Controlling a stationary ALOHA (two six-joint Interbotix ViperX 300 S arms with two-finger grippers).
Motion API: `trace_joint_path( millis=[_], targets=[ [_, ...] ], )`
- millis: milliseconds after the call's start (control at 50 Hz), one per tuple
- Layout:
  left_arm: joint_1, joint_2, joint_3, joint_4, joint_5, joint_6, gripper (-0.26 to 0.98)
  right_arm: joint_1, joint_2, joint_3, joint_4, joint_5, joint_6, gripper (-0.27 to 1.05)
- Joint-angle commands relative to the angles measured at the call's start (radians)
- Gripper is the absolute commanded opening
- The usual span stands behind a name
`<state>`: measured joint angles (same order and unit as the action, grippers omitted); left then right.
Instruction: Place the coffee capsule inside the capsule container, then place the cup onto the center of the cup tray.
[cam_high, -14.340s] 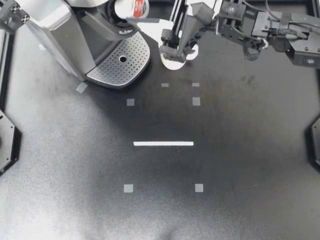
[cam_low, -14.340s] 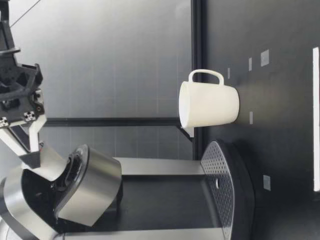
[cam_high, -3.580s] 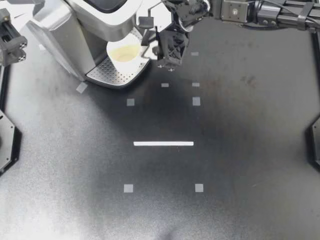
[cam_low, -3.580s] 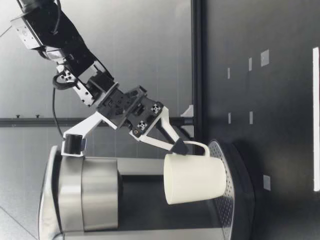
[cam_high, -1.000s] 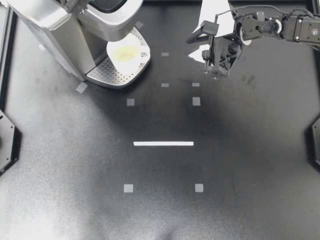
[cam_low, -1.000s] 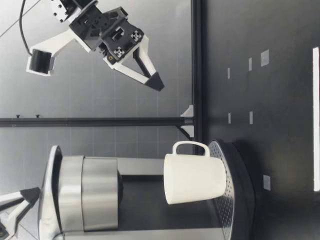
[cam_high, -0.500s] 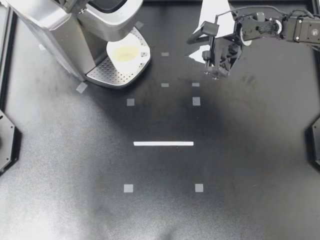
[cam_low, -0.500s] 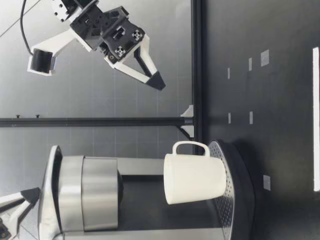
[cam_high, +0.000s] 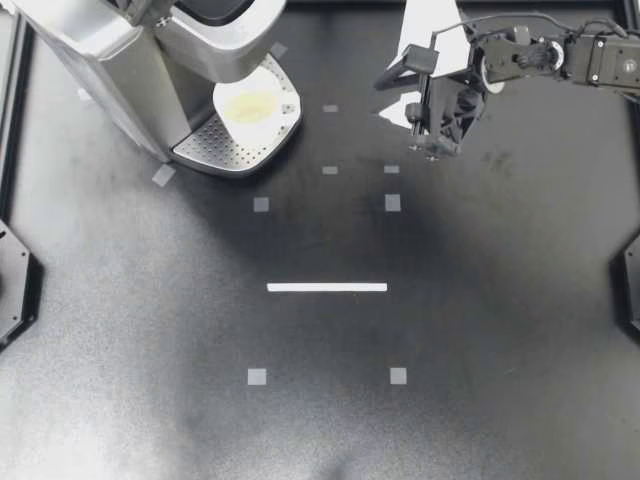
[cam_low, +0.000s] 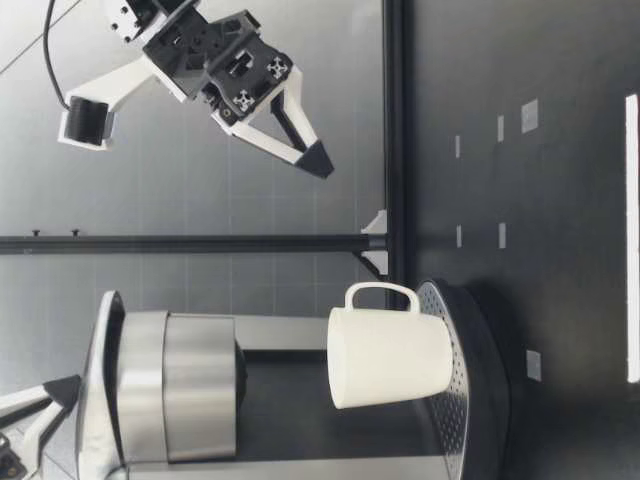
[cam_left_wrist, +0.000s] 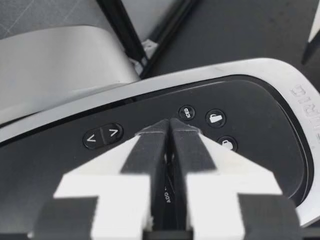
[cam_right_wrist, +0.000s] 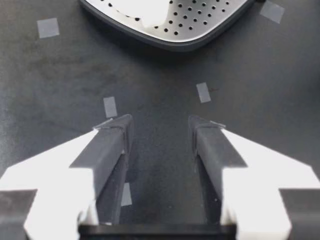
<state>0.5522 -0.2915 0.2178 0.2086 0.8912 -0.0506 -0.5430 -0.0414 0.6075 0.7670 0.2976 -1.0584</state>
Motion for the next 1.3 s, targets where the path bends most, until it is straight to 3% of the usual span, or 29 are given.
trace_joint_path(
  millis=[0, 260, 440, 600, 1280],
  targets=[
    [0.063, 0.015, 0.021, 0.012, 0.009, -0.002, 0.1, -0.005, -0.015, -0.009, 0.002, -0.005, -0.002, 0.48],
    [0.058, -0.044, -0.023, 0.005, -0.069, 0.005, 0.1, -0.005, -0.018, -0.009, 0.005, -0.005, 0.0, 0.48],
    [-0.017, -0.054, -0.048, 0.0, -0.092, 0.008, 0.1, -0.005, -0.02, -0.012, 0.005, -0.008, 0.0, 0.48],
    [-0.049, -0.041, -0.051, 0.0, -0.092, 0.006, 0.1, -0.005, -0.02, -0.017, 0.003, -0.008, 0.002, 0.48],
    [-0.069, 0.006, -0.034, -0.002, -0.066, 0.002, 0.1, -0.005, -0.014, -0.018, 0.005, -0.011, -0.002, 0.48]
  ],
)
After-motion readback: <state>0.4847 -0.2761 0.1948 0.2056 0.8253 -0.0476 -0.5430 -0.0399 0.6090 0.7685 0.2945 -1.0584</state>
